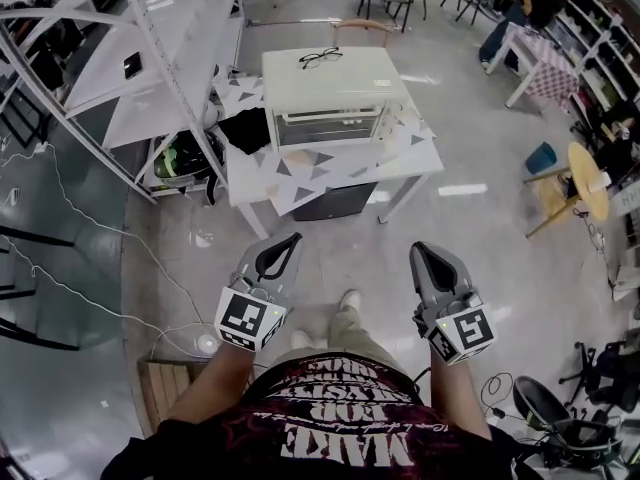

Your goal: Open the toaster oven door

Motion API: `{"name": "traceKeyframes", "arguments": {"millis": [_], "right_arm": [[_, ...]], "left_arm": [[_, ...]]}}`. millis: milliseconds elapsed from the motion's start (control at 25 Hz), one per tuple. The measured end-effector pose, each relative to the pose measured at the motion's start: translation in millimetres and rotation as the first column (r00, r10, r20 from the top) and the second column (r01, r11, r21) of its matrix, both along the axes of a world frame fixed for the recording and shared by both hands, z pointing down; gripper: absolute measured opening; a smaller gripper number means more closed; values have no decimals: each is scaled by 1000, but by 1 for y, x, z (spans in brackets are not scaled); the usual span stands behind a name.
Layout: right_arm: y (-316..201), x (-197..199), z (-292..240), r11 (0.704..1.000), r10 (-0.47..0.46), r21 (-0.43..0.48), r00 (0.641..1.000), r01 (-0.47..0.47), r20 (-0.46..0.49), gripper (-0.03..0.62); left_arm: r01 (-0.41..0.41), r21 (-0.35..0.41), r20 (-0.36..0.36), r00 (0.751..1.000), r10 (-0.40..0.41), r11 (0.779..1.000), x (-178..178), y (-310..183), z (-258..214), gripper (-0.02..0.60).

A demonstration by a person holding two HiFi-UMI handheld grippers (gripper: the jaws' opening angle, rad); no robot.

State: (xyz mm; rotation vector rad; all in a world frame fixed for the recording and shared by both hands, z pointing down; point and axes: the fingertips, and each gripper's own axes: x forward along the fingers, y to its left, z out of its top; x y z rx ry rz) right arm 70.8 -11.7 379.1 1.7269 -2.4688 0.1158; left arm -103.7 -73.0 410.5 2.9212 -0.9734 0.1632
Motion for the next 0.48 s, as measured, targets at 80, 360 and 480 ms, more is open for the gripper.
{"name": "traceKeyframes", "arguments": {"millis": [80,360,480], "right_arm": [[-13,3,1,1000,-14,0,1000,14,1,26],[-56,5,2,997,-77,10,997,77,21,26],[-69,4,4,995,-101,7,994,101,29,26]], "left_arm": [[27,-1,2,1000,-27,1000,1,-10,-2,2],[20,85,34,999,-23,996,9,-27,-12,1],[38,63,13,999,-39,997,10,-36,-13,0]]}}
